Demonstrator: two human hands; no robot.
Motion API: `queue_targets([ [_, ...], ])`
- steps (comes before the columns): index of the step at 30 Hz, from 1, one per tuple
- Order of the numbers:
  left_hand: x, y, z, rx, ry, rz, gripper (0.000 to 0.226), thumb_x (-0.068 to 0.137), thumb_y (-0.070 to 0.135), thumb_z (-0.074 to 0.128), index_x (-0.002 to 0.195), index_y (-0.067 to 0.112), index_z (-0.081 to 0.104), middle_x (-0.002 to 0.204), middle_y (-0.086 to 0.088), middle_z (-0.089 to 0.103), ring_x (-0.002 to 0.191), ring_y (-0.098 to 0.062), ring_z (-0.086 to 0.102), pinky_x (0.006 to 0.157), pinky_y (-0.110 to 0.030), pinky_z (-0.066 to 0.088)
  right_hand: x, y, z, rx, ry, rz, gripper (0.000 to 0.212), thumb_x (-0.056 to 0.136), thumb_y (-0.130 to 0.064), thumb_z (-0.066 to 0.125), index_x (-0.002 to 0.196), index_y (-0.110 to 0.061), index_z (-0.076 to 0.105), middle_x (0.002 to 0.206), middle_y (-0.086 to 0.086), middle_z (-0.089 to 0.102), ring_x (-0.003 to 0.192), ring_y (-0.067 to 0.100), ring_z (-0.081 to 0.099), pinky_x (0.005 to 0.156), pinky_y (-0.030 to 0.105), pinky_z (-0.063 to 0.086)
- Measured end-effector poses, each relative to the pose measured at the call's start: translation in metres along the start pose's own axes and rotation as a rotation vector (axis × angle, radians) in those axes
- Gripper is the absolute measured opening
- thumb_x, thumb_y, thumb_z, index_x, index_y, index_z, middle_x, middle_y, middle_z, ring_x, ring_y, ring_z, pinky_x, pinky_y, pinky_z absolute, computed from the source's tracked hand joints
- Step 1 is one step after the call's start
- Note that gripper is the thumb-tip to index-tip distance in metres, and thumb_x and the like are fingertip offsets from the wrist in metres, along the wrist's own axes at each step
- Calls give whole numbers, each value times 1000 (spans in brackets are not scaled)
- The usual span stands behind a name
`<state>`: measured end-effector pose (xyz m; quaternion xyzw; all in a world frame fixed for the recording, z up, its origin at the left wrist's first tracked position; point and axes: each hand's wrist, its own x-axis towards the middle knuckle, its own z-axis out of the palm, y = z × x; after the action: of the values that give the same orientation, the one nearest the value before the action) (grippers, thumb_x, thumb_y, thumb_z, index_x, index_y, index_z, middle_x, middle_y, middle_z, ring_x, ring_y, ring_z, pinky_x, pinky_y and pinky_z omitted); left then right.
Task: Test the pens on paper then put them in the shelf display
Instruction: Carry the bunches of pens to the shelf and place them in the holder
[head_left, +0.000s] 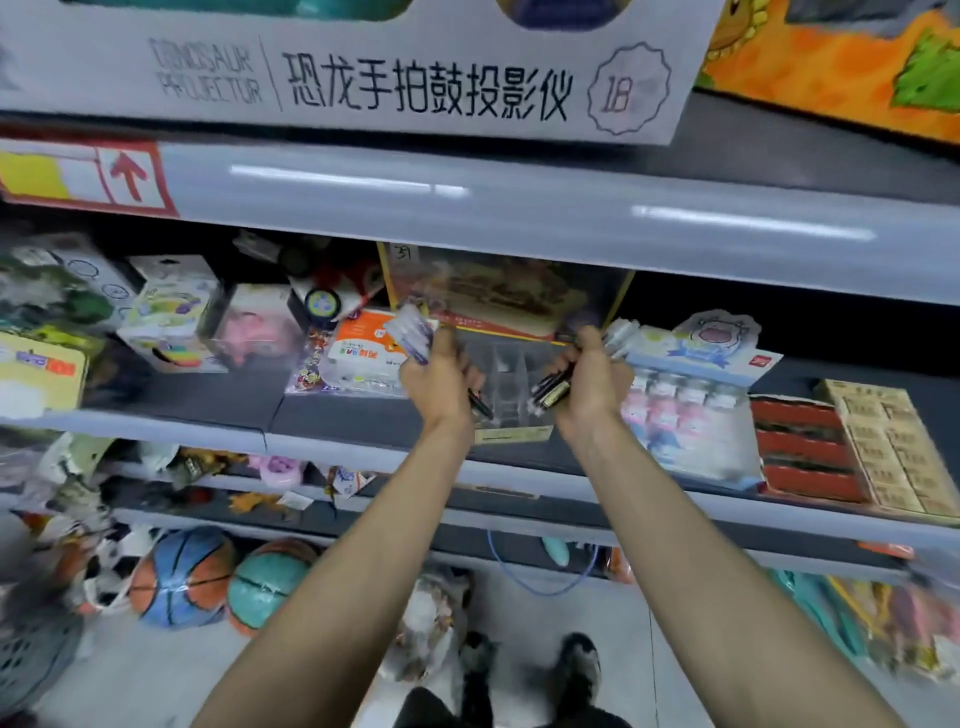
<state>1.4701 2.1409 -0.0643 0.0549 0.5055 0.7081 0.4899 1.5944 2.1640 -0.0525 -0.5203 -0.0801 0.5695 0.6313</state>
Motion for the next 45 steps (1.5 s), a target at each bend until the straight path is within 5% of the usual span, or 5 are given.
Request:
queue_targets([
  [12, 33, -44, 4, 274, 65, 377, 38, 90, 30, 64, 57, 28, 45, 60, -8, 41, 60, -24, 38, 54, -50, 33, 34, 30, -13, -270, -29, -386, 36, 90, -36, 76, 59, -27, 62, 55, -1, 61, 50, 19, 55, 55, 35, 46],
  [17, 28, -53, -1, 464, -74, 552, 43, 96, 27, 63, 57, 32, 46, 53, 13, 42, 54, -12, 39, 54, -29, 32, 26, 43, -16, -433, -48, -536, 31, 91, -44, 77, 66, -32, 63, 65, -5, 67, 64, 11, 62, 63, 37, 53],
  [22, 29, -62, -5, 540, -62, 600, 45, 93, 29, 64, 57, 17, 39, 51, -10, 38, 52, -10, 36, 49, -31, 30, 23, 55, -14, -445, -41, -600, 31, 92, -29, 78, 70, -25, 57, 67, -14, 60, 69, 4, 53, 70, 32, 50],
  [33, 27, -63, -7, 581, -91, 692, 30, 86, 26, 73, 65, 19, 52, 50, 0, 45, 46, -6, 41, 53, -16, 40, 26, 59, -20, -549, -90, -727, 26, 84, -17, 76, 73, -28, 56, 61, -17, 57, 57, -1, 49, 62, 12, 43],
  [45, 17, -56, -17, 587, -198, 726, 24, 83, 18, 81, 96, 25, 63, 79, 4, 66, 72, -17, 66, 68, -30, 57, 24, 55, -29, -597, -182, -818, 29, 81, -26, 86, 95, -33, 62, 82, -14, 69, 74, 4, 67, 70, 11, 48],
])
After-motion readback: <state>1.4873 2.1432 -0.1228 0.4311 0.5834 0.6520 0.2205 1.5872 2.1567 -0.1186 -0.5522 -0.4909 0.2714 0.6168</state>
